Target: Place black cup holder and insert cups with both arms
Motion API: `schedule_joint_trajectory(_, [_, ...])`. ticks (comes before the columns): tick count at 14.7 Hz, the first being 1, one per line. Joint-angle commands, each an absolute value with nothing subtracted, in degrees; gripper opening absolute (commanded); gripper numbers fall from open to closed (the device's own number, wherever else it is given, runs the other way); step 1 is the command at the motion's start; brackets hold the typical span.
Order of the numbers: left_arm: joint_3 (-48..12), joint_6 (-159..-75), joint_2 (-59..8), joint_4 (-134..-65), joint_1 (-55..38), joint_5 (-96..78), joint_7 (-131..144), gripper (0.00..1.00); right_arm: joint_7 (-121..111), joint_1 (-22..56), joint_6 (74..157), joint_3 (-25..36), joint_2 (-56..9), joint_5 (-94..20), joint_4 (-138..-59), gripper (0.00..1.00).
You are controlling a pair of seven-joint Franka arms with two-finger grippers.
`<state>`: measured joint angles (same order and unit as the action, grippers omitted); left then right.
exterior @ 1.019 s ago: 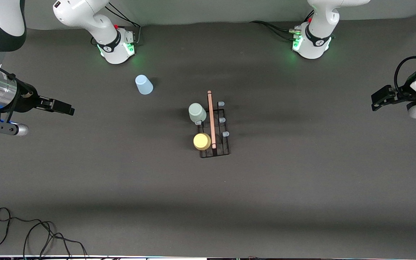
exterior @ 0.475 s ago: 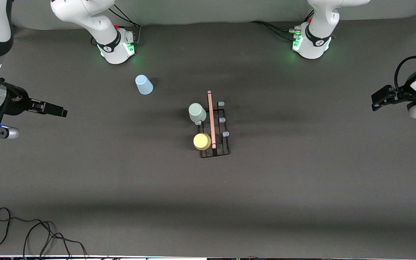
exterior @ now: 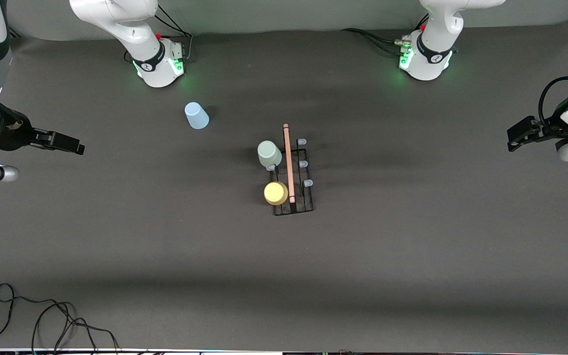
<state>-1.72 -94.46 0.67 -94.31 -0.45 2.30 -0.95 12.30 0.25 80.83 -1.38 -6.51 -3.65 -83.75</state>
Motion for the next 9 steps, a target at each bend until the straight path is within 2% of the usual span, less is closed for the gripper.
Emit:
schedule_joint_trajectory(1, [-1.3, -93.8, 0.4, -93.3, -1.2, 3.3, -0.1, 1.00, 5.8, -1.7, 87.0, -3.3, -1.7, 0.6, -90.4, 1.00])
schedule_joint_trajectory(4, [-1.2, -93.2, 0.6, -93.3, -0.7, 3.3, -1.0, 1.00, 3.8, -1.5, 91.2, -3.3, -0.6, 2.0, -92.5, 1.00])
schedule_joint_trajectory(9, [-1.3, -92.5, 0.8, -93.2, -1.0, 3.3, -1.1, 1.00, 4.5, -0.6, 91.0, -2.7, -1.6, 1.9, -88.9, 1.00])
